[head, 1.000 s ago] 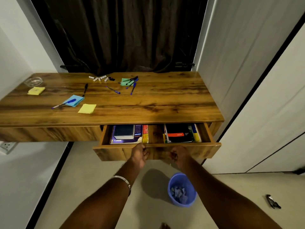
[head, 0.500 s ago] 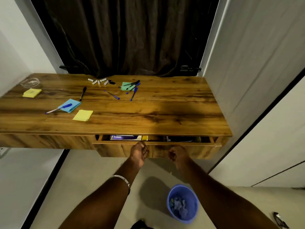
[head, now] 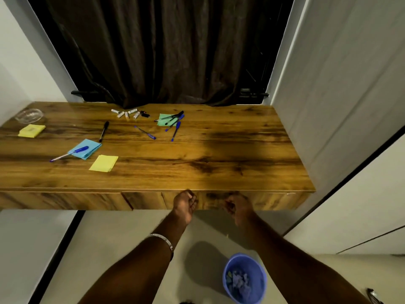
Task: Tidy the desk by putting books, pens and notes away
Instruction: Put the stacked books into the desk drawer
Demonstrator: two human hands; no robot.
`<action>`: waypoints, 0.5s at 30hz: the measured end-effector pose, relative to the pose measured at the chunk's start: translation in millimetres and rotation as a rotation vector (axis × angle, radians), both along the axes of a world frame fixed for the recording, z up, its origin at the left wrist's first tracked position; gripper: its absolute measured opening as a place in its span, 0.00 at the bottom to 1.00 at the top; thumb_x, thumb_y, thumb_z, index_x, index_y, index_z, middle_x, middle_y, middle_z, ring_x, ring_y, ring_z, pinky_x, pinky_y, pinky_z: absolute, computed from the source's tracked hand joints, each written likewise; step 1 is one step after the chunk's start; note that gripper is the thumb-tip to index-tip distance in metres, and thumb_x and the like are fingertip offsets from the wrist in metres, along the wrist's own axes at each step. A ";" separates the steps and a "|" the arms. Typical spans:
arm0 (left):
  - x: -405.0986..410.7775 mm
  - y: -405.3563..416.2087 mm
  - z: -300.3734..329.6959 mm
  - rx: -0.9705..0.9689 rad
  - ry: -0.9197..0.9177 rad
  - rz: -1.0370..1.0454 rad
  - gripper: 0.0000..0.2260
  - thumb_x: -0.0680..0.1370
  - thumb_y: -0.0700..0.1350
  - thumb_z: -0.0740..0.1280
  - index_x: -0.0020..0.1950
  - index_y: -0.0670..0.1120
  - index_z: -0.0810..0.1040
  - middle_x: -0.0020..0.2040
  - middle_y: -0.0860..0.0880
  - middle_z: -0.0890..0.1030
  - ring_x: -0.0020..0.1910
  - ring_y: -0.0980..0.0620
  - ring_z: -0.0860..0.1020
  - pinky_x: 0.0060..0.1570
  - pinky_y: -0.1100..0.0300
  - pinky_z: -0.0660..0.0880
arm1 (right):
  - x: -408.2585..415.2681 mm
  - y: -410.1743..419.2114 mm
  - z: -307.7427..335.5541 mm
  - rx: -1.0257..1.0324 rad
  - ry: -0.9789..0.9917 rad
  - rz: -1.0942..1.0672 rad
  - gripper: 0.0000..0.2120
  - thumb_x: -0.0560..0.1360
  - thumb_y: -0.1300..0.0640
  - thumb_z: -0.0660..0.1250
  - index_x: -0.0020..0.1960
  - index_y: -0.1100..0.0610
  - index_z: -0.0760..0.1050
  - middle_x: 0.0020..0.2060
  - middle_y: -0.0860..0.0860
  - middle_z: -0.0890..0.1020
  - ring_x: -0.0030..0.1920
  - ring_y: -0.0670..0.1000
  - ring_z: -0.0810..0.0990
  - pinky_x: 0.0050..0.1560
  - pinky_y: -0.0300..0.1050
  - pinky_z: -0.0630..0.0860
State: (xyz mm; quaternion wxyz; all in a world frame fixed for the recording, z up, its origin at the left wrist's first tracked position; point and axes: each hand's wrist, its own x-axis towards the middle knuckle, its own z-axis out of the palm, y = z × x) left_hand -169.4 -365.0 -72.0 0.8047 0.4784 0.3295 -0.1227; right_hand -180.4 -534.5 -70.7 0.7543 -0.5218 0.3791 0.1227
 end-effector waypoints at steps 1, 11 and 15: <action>0.5 1.0 -0.9 0.009 0.002 -0.005 0.14 0.76 0.32 0.53 0.35 0.46 0.70 0.33 0.47 0.73 0.33 0.52 0.70 0.35 0.61 0.65 | 0.2 -1.1 -1.0 -0.014 0.008 0.004 0.05 0.75 0.68 0.62 0.41 0.63 0.72 0.36 0.58 0.79 0.34 0.52 0.78 0.28 0.38 0.76; -4.5 13.9 11.5 0.276 -0.056 -0.262 0.06 0.78 0.46 0.64 0.50 0.46 0.79 0.48 0.45 0.81 0.47 0.45 0.79 0.46 0.55 0.75 | -7.3 -6.4 9.3 -0.304 -0.116 0.280 0.06 0.75 0.60 0.65 0.41 0.61 0.76 0.31 0.55 0.81 0.23 0.46 0.76 0.24 0.37 0.69; -4.7 19.3 22.3 0.559 -0.103 -0.352 0.14 0.74 0.50 0.69 0.51 0.41 0.78 0.49 0.43 0.79 0.50 0.45 0.76 0.50 0.55 0.72 | 3.8 -16.4 -0.7 -0.357 -0.187 0.416 0.09 0.70 0.49 0.72 0.48 0.52 0.80 0.43 0.53 0.85 0.37 0.47 0.83 0.36 0.42 0.77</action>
